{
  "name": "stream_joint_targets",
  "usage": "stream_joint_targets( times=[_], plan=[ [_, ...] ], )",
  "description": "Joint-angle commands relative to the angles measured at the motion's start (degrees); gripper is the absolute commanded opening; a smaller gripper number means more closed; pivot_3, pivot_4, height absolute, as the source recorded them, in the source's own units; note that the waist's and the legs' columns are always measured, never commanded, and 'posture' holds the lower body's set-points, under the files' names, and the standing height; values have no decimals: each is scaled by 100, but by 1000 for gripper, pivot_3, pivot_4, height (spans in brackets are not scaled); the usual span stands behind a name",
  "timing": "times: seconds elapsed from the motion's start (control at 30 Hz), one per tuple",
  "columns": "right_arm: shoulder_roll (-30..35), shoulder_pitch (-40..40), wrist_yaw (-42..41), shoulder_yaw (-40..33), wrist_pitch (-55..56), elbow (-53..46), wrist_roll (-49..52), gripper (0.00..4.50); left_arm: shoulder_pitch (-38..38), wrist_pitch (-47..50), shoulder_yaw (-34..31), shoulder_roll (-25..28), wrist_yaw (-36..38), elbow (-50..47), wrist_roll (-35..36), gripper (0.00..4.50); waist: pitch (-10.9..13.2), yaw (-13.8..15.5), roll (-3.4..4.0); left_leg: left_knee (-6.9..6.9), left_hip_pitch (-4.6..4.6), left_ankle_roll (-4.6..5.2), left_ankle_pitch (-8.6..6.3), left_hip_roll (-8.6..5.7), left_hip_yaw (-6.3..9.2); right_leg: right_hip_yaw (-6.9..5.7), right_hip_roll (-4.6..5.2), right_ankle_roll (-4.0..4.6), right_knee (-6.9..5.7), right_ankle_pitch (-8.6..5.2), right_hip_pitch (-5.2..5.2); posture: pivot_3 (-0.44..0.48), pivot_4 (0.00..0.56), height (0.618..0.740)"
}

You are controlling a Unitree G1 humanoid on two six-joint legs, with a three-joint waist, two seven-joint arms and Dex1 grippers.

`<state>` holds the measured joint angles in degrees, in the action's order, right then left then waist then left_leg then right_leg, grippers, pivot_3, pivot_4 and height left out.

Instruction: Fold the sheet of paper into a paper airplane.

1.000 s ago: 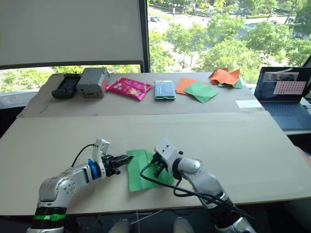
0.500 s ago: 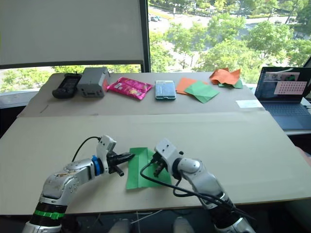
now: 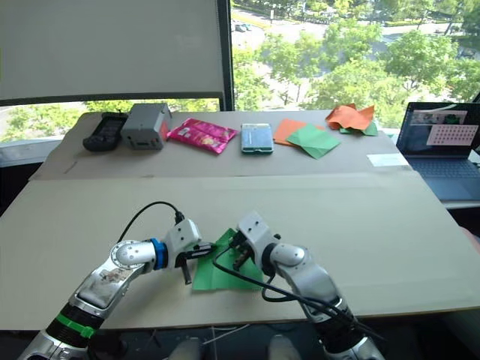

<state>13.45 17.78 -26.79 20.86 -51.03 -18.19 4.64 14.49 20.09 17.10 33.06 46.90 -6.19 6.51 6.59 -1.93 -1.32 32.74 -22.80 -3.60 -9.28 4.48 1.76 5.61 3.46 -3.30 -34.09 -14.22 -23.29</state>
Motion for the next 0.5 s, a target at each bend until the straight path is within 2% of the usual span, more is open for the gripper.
stream_joint_targets(
  times=[0.03, 0.5],
  plan=[
    [-101, 211, 69, -216, 223, 0, 76, 0, 59, -122, 221, 2, 45, 188, -322, 16, 0, 13, 1, 0, -1, 0, 0, 0, 0, 0, 0, 0, -1, 0, 1, 0, 150, 721],
    [-314, 256, 245, -430, 413, 209, 169, 0, 396, -359, 534, -21, 23, 306, -1101, 16, -3, 113, 8, 4, -3, 1, 1, -1, 0, 0, -1, 0, -3, 0, 3, 0, 150, 721]
  ],
)
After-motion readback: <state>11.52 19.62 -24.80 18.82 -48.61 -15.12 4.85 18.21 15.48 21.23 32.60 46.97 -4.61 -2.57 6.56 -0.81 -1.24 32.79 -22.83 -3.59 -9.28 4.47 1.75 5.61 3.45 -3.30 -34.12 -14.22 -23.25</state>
